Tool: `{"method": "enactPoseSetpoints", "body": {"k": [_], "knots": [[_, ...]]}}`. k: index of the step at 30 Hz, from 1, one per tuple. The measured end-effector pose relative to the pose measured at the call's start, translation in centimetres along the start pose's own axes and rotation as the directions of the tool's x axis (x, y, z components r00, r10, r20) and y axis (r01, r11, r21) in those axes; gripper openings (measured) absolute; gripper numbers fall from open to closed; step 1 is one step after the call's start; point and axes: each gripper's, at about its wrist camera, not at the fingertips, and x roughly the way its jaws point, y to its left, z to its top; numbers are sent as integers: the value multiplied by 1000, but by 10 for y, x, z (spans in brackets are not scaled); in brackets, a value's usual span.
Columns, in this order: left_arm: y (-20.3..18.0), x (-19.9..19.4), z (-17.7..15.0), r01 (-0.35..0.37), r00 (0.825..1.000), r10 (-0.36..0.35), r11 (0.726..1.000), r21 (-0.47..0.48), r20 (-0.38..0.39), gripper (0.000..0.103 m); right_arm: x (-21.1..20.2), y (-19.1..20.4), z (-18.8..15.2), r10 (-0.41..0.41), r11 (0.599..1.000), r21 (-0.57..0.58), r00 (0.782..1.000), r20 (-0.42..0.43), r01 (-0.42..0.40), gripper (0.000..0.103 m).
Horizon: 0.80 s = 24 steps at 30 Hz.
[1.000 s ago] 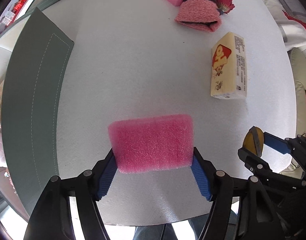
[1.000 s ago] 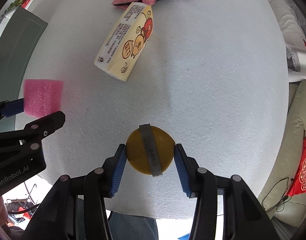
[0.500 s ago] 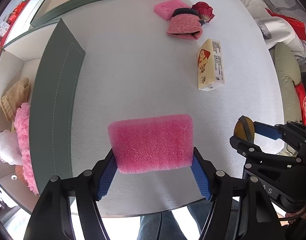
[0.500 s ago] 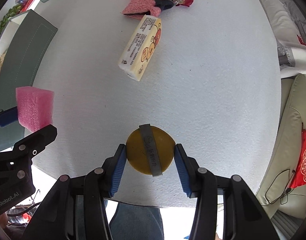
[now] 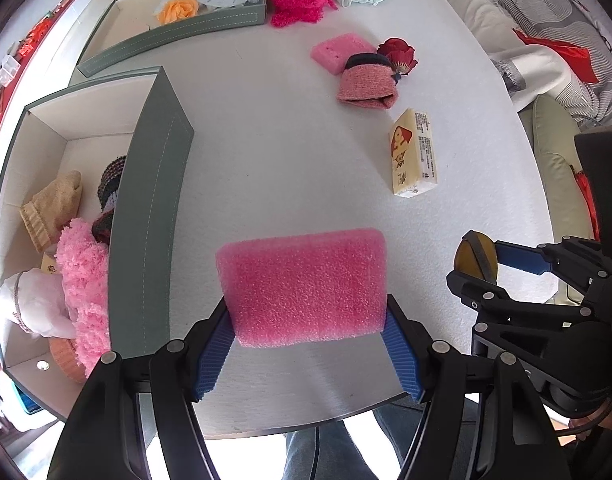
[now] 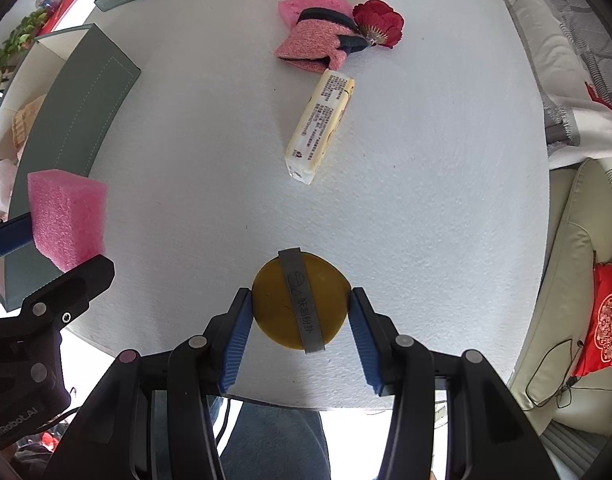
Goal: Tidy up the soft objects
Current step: 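Carry the pink sponge and yellow pad with both tools over the box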
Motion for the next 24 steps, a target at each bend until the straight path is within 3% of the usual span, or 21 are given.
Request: {"method": "enactPoseSetpoints", "body": {"k": [14, 24], "knots": [[22, -35, 5, 11, 994, -10, 1000, -13, 105, 71, -31, 8, -5, -30, 1000, 7, 997, 66, 29, 52], [65, -59, 2, 2, 984, 19, 994, -112, 180, 71, -56, 42, 10, -38, 997, -59, 992, 120, 46, 52]]}}
